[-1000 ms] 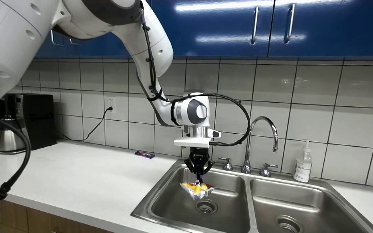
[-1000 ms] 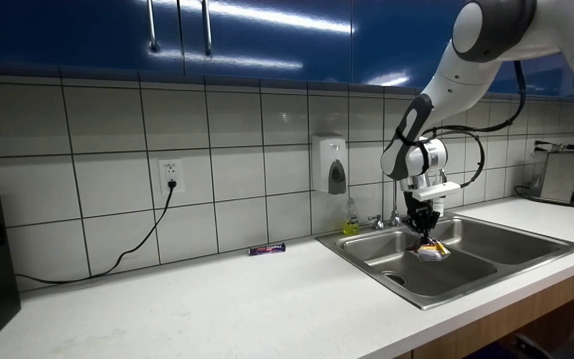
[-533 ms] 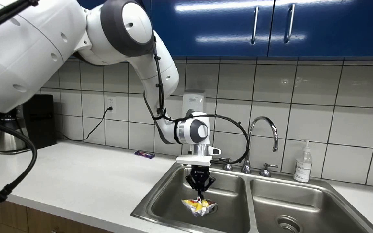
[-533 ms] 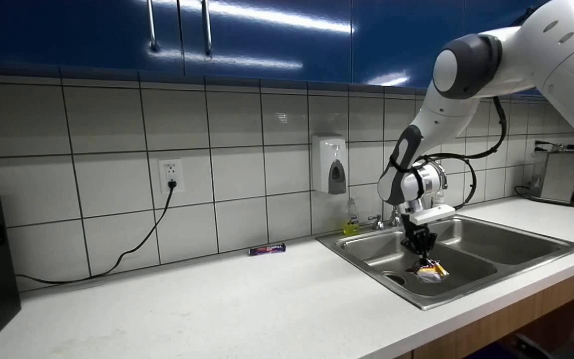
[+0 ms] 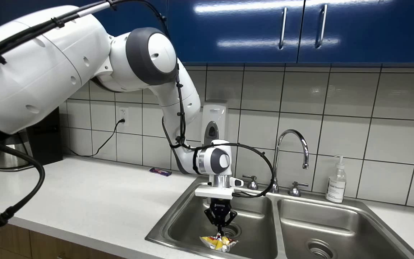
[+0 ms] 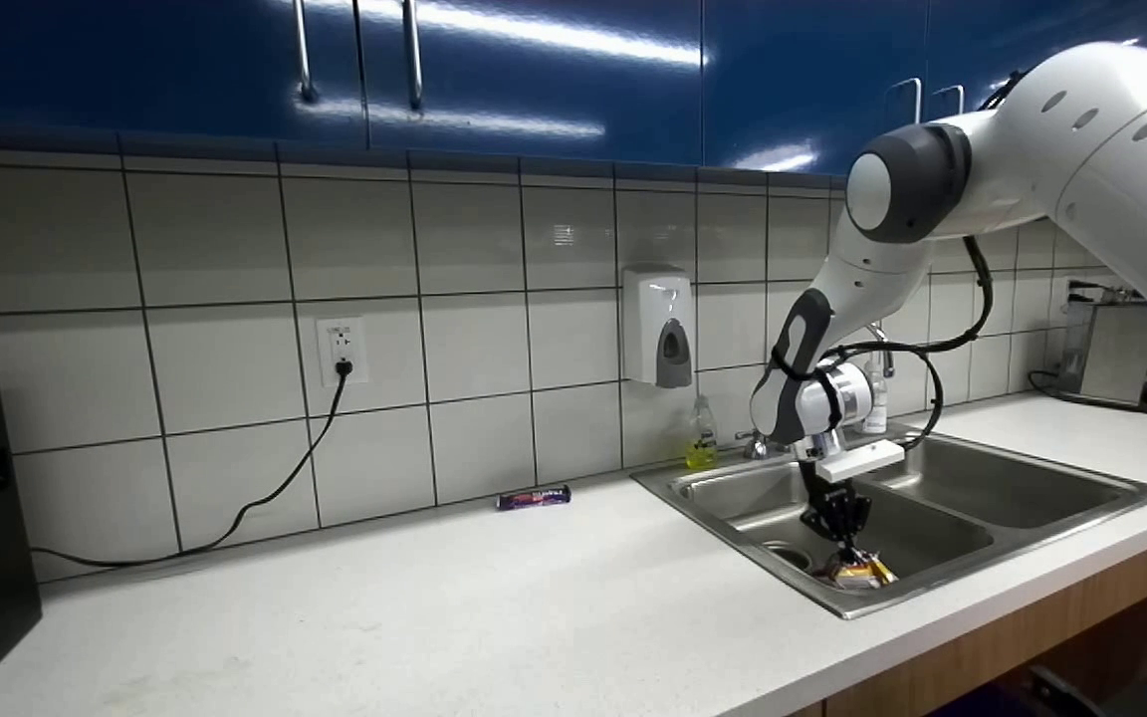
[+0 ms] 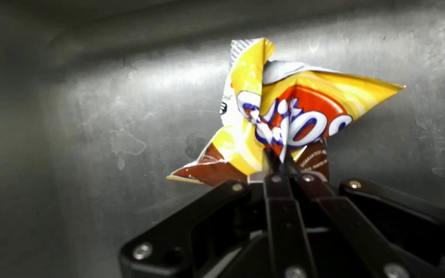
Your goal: Put the packet in the sink
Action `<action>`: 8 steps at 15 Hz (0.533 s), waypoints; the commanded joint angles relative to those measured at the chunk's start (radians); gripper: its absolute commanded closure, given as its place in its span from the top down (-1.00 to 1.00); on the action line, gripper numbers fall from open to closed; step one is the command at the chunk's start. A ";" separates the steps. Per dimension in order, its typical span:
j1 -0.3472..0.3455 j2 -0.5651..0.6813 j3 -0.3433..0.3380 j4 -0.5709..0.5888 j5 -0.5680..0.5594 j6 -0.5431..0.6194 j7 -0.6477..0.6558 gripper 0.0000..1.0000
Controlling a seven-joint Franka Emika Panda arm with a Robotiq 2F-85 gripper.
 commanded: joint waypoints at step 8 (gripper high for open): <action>0.005 0.058 0.007 0.063 -0.010 -0.007 0.017 -1.00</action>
